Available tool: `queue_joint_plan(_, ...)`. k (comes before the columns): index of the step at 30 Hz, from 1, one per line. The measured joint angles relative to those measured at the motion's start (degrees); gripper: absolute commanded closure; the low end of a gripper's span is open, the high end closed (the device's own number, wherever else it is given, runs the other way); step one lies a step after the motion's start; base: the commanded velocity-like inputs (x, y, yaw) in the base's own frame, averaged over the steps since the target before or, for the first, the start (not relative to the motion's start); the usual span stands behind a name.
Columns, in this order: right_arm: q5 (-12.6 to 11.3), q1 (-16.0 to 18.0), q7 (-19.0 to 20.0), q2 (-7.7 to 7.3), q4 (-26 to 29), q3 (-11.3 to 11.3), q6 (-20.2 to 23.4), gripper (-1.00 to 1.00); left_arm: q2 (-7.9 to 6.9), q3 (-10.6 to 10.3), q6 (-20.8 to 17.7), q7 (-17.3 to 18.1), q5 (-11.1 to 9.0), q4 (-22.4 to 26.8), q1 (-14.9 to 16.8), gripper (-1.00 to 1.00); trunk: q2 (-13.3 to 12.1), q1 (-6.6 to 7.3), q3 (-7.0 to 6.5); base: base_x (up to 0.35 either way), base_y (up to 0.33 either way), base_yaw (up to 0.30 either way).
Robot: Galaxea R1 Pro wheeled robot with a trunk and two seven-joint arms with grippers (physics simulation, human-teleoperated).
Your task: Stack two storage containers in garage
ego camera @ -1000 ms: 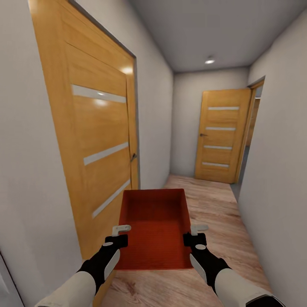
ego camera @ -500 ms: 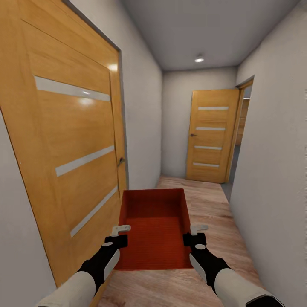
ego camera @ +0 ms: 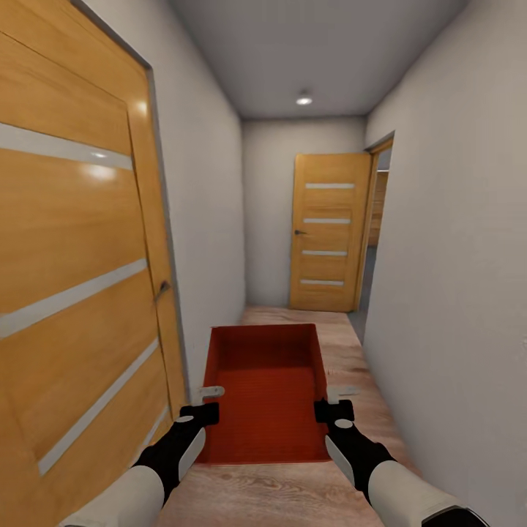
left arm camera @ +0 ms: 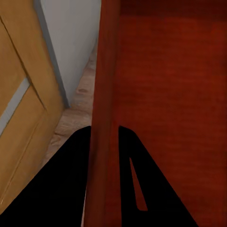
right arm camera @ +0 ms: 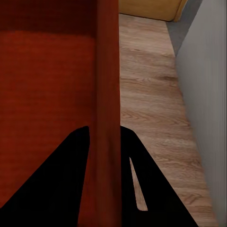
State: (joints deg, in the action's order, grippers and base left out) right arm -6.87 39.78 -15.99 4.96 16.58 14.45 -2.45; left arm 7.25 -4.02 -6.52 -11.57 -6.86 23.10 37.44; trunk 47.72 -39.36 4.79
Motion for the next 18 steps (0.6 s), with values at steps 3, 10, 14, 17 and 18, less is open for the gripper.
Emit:
queue_joint_plan(3,0.0,0.0,0.0,0.0,0.0,0.0,0.0,1.0,0.0,0.0,0.0,0.0,0.0,0.0,0.0,1.0,0.0,0.0,0.0,0.322,0.0,-0.286)
queue_joint_plan(10,0.0,0.0,0.0,0.01,0.0,0.0,0.0,1.0,-0.01,0.0,0.0,0.0,0.0,0.0,0.0,1.0,0.0,0.0,0.0,0.322,0.0,-0.166)
queue_joint_plan(14,0.2,0.0,0.0,0.02,0.0,0.0,0.2,1.0,-0.02,0.0,0.0,0.0,-0.2,0.0,0.0,1.0,0.0,0.0,0.0,0.322,0.0,-0.014)
queue_joint_plan(17,0.2,0.0,0.0,0.02,0.1,0.0,0.2,1.0,-0.02,0.0,0.0,0.0,-0.2,0.0,0.0,1.0,0.0,0.0,0.0,0.322,0.0,-0.003)
queue_joint_plan(18,0.2,0.0,0.0,0.02,0.0,0.0,0.2,1.0,-0.02,0.0,0.0,0.0,-0.2,0.0,0.0,1.0,0.0,0.0,0.0,0.322,0.0,-0.001)
